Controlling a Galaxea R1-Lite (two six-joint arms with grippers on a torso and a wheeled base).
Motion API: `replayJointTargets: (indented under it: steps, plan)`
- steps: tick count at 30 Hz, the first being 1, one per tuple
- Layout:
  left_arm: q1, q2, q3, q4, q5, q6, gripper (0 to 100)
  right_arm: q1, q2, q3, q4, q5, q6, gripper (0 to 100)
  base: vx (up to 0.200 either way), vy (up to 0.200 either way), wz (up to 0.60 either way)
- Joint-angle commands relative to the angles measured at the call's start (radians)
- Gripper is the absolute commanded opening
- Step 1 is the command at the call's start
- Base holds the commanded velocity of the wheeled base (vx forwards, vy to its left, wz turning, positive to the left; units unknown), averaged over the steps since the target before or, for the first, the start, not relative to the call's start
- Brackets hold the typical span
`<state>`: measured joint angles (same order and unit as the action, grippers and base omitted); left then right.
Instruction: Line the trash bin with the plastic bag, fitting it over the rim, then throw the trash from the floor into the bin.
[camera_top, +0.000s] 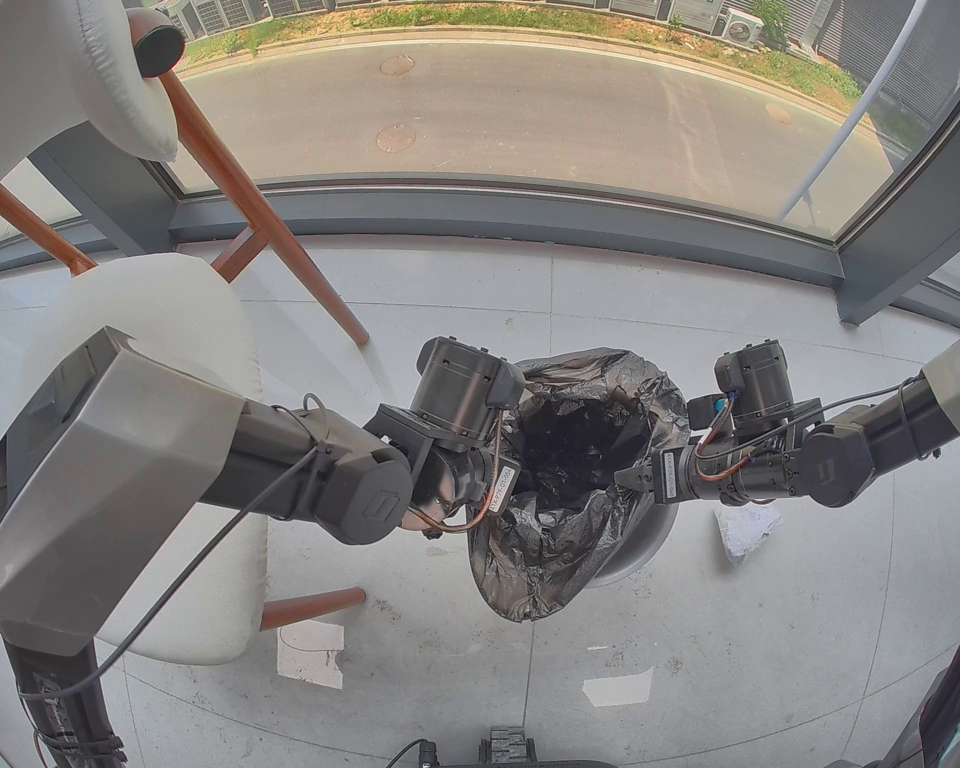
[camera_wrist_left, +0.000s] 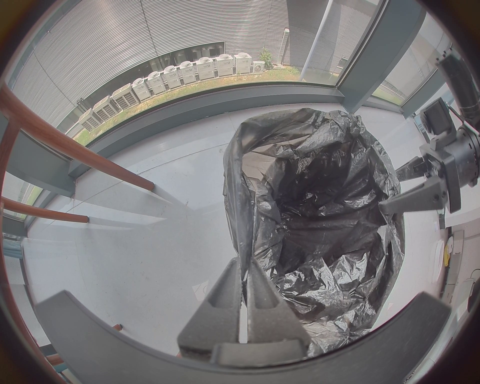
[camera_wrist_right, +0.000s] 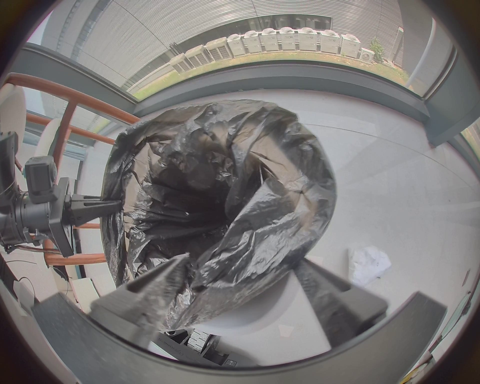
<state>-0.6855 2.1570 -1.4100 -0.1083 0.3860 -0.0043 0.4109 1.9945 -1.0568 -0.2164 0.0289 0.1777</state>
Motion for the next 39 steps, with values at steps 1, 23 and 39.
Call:
replayJointTargets:
  steps: [1,23,39]
  plan:
    - [0.0,0.0,0.0,-0.001,0.001,0.0,0,-0.004,-0.016,-0.003,0.0,0.0,-0.003,0,0.0,0.0,0.0]
    - [0.0,0.0,0.031,-0.001,0.014,-0.002,0,-0.119,-0.109,0.172,0.0,0.002,-0.066,0,0.0,0.0,0.0]
    - [0.001,-0.011,0.037,0.029,0.016,-0.003,0,-0.348,-0.164,0.273,-0.023,0.037,-0.061,100,0.0,0.0,0.0]
